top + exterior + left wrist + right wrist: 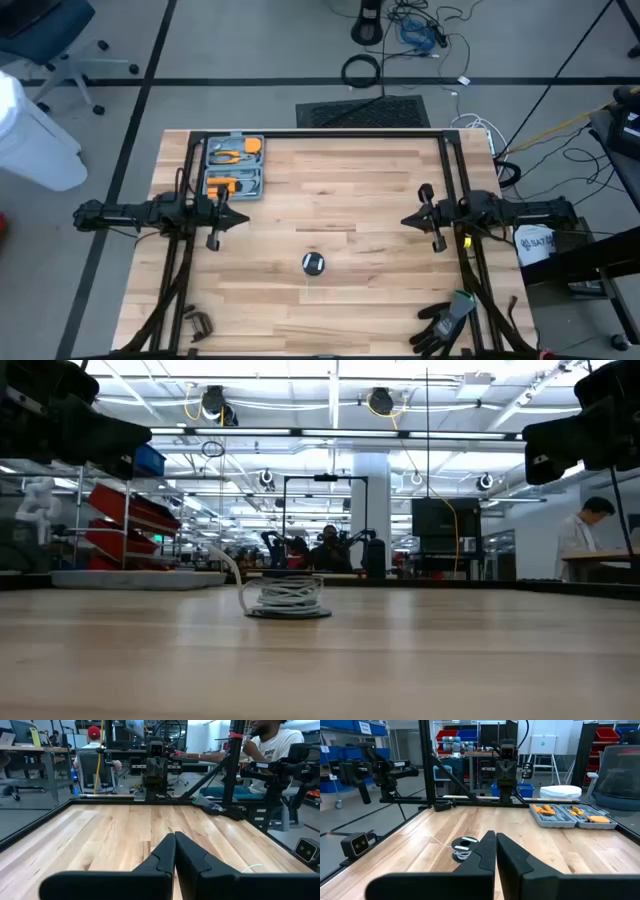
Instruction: Coil cords
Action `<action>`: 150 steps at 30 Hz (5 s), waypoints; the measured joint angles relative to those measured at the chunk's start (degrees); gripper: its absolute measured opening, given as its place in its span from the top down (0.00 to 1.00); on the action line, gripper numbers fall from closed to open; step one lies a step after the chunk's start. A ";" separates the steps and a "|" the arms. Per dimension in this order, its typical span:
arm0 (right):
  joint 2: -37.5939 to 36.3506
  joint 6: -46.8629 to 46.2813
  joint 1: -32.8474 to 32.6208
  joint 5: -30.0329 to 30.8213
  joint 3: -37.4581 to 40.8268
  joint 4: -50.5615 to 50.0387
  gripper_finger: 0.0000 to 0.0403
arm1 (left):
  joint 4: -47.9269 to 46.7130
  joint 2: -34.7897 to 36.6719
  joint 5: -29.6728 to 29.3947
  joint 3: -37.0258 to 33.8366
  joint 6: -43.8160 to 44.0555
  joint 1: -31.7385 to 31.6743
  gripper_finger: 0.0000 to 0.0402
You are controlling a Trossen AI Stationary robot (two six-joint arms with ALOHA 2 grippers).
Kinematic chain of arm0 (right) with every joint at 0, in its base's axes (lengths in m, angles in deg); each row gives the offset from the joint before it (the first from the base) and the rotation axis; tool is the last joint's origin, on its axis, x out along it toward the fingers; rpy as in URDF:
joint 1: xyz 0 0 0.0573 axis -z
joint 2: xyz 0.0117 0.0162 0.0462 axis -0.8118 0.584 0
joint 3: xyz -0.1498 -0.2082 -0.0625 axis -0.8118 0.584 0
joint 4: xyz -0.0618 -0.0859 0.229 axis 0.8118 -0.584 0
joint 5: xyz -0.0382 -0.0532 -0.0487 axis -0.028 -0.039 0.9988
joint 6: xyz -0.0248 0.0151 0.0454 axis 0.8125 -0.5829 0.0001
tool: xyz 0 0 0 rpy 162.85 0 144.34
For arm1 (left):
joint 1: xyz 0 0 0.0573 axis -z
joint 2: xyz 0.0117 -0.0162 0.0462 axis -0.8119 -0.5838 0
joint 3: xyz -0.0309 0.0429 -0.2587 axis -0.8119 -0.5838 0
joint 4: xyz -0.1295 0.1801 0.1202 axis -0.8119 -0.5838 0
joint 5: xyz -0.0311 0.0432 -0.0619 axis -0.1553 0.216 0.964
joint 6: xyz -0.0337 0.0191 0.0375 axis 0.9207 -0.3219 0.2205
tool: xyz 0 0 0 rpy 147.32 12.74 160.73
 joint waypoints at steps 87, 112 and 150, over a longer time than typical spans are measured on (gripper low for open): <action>0.00 0.00 0.02 0.00 0.00 0.02 1.00 | -0.02 0.01 0.00 0.00 0.00 -0.01 0.96; 0.02 0.23 0.00 1.08 0.11 1.02 1.00 | -0.01 0.00 0.01 0.00 0.00 0.00 0.96; 47.17 -4.39 -1.43 4.85 -47.93 -14.64 1.00 | 5.97 -0.22 -2.78 3.69 0.59 0.01 0.96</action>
